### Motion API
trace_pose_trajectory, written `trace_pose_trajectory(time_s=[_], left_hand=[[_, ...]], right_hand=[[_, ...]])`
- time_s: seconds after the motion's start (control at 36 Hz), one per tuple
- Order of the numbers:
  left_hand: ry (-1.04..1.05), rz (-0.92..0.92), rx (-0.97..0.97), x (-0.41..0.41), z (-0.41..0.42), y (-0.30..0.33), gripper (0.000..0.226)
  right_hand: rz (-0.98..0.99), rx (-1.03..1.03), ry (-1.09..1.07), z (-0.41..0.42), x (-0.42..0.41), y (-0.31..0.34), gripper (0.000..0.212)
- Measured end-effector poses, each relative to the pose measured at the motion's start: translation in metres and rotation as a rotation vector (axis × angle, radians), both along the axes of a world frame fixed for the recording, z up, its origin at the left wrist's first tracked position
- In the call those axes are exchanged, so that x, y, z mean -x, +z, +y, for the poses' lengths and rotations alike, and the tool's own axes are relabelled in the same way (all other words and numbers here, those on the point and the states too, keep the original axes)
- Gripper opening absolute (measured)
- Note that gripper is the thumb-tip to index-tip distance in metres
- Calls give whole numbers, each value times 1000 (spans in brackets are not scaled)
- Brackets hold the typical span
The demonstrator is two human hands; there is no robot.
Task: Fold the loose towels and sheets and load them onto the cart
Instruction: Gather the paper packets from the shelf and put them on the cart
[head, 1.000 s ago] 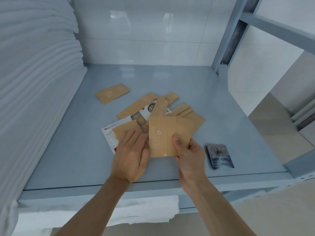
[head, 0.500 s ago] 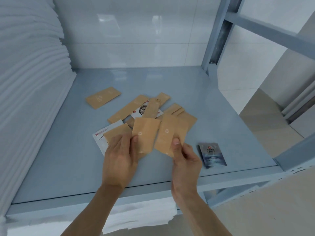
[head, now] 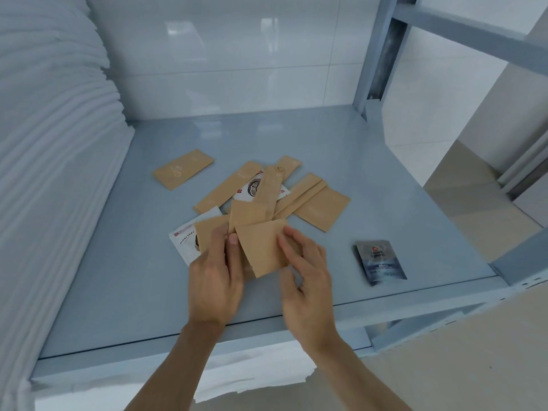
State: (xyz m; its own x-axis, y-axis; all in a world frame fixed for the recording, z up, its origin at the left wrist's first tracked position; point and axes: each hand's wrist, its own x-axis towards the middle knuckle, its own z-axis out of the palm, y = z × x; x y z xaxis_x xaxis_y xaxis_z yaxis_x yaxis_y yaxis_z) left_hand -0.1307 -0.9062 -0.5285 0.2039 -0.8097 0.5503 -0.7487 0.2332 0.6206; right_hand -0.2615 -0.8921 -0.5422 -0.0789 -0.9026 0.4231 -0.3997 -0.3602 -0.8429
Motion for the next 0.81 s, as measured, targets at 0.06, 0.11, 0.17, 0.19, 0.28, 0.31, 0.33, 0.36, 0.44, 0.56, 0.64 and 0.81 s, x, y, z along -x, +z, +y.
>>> trace_pose_trajectory(time_s=[0.06,0.11,0.17,0.19,0.28,0.31,0.33,0.36,0.44,0.56,0.64,0.81], left_hand=[[1,23,-7,0,0,0,44],[5,36,-19,0,-1,-1,45],[-5,40,-33,-1,-1,-2,45],[-14,42,-36,-1,-1,-2,45],[-32,19,-29,0,-1,-2,43],[-37,7,-25,0,-1,-3,43],[-41,2,-24,0,-1,-3,43],[-40,4,-25,0,-1,-4,42],[-15,34,-29,-1,-2,-7,33],[-15,56,-51,-3,-2,-8,36],[-63,71,-75,-4,0,-7,39],[-165,134,-60,-5,0,-7,38]], right_hand=[[-21,-14,-7,0,-1,1,38],[-34,-17,-30,0,-2,0,33],[-77,-16,-47,0,-1,0,31],[-96,-9,-57,-1,0,0,35],[-156,-75,-99,-3,2,-1,53],[-212,-129,-102,-4,2,0,56],[-272,-168,-110,-4,2,-1,53],[-313,-174,-135,-4,2,-1,44],[-408,-104,-288,-1,2,0,18],[-496,7,-378,0,0,-1,10],[-303,145,-310,0,-1,-2,20],[80,187,-12,2,-5,-7,33]])
